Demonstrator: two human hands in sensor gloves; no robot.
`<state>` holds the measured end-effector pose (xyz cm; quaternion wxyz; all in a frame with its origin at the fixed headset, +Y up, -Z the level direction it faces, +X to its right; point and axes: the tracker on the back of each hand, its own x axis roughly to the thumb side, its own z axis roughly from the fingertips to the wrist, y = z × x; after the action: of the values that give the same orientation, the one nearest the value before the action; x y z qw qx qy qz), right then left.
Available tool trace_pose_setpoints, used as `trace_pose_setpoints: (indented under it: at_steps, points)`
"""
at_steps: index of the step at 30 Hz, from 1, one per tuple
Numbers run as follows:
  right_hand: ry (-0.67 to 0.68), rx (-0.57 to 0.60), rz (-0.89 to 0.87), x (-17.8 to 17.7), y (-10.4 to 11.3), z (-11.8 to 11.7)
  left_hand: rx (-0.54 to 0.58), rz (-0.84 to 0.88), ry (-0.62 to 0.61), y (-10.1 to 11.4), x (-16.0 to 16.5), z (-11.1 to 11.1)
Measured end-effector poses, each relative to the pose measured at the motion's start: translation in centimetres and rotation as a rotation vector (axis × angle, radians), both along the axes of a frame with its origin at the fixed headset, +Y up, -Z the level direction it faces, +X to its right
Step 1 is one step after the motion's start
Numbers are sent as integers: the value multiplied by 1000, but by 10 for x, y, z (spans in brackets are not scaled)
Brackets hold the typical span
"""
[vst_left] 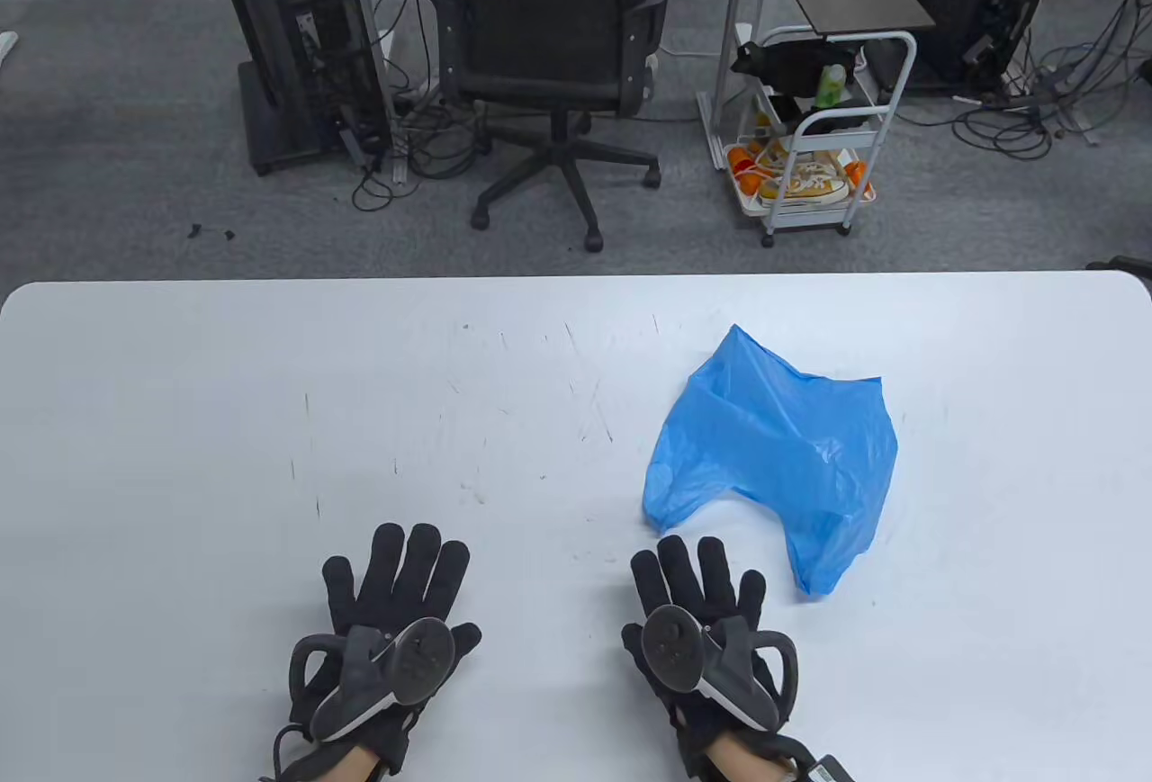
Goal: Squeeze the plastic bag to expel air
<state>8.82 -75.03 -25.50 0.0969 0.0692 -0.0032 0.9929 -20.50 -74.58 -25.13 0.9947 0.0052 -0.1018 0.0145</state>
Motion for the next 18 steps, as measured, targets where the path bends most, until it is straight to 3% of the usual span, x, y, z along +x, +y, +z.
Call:
trace_pose_setpoints:
  at_steps: [18]
  points:
    - [-47,-50,-17,9,-2,-4,5,-3,-39,1,6,2]
